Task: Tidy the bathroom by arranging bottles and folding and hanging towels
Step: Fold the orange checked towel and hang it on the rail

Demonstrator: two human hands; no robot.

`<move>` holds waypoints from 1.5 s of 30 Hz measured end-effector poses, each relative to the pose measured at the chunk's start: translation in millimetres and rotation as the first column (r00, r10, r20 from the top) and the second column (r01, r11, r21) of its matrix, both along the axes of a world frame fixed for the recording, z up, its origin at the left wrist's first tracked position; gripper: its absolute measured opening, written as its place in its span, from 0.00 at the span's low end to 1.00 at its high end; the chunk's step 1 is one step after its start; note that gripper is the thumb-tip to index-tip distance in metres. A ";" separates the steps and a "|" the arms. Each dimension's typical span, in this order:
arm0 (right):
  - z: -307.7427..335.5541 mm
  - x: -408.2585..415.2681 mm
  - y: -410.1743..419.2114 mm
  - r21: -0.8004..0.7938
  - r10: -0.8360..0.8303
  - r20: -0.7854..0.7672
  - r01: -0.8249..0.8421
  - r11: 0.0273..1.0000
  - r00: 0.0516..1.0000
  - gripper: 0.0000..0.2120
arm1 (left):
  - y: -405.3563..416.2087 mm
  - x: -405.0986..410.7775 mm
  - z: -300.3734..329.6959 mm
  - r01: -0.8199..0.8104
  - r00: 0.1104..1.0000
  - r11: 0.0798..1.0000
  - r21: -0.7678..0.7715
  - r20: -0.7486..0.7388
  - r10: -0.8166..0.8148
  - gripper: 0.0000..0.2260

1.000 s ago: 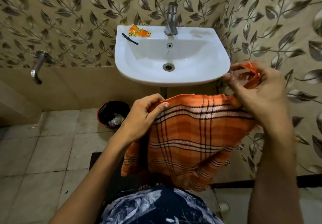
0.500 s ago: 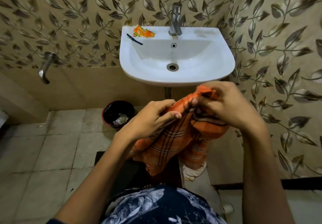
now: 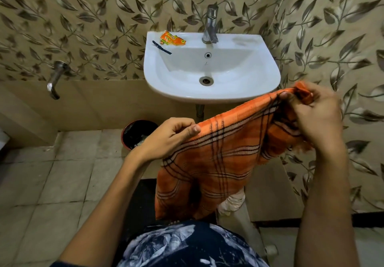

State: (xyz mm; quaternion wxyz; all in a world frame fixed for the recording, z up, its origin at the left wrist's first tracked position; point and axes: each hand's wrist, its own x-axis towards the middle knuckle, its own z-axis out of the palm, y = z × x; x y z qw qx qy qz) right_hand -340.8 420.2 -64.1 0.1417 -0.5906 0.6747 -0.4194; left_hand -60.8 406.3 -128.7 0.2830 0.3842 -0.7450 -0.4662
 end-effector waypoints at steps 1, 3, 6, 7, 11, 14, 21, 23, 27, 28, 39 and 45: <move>-2.8 -1.0 -1.2 0.095 -0.013 -0.059 0.018 0.995 0.998 0.02 | -0.5 -1.1 0.7 -0.024 1.000 0.999 -0.035 0.007 0.024 0.19; -4.3 0.8 0.3 0.291 0.001 -0.148 0.043 0.956 0.989 0.14 | 1.1 -4.2 1.7 -0.059 0.998 0.992 -0.107 0.031 0.063 0.16; 4.0 24.4 10.9 0.323 0.195 -0.091 -0.156 0.933 0.977 0.28 | 6.4 -10.8 5.3 -0.055 0.996 0.977 -0.208 0.062 0.069 0.10; 5.9 35.7 13.5 0.311 0.300 -0.061 -0.268 0.912 0.952 0.30 | 7.2 -13.7 7.0 -0.039 0.995 0.971 -0.236 0.080 0.060 0.10; 1.4 71.2 11.5 0.492 0.611 -0.087 -0.499 0.713 0.787 0.22 | 7.0 -18.1 11.7 0.012 0.990 0.953 -0.302 0.140 0.032 0.11; -4.1 78.2 7.8 0.556 0.684 -0.086 -0.535 0.637 0.725 0.06 | 7.7 -13.9 9.1 0.008 0.992 0.963 -0.269 0.126 0.027 0.08; -11.4 69.9 1.6 0.547 0.648 -0.131 -0.490 0.679 0.751 0.08 | 12.4 -15.0 4.2 -0.005 0.997 0.996 -0.087 0.071 0.012 0.15; -10.5 65.2 0.5 0.533 0.642 -0.153 -0.485 0.693 0.751 0.03 | 10.8 -12.2 4.5 -0.018 0.997 1.000 -0.007 0.081 0.019 0.18; -10.3 48.3 -3.8 0.429 0.517 -0.197 -0.401 0.809 0.833 0.09 | 6.0 -8.2 10.0 -0.014 0.980 0.997 -0.074 0.197 0.028 0.12; -10.5 42.0 -4.8 0.389 0.460 -0.191 -0.363 0.846 0.867 0.06 | 5.1 -6.3 10.8 -0.017 0.980 0.997 -0.078 0.196 0.032 0.12; -23.5 39.0 8.7 0.348 0.291 -0.004 -0.271 0.897 0.957 0.20 | 8.4 0.5 16.7 0.007 0.963 0.985 -0.175 0.265 0.040 0.12; -27.6 79.8 8.4 0.454 0.613 -0.012 -0.542 0.707 0.790 0.05 | 7.5 -5.9 21.5 0.050 0.962 0.982 -0.180 0.272 0.001 0.16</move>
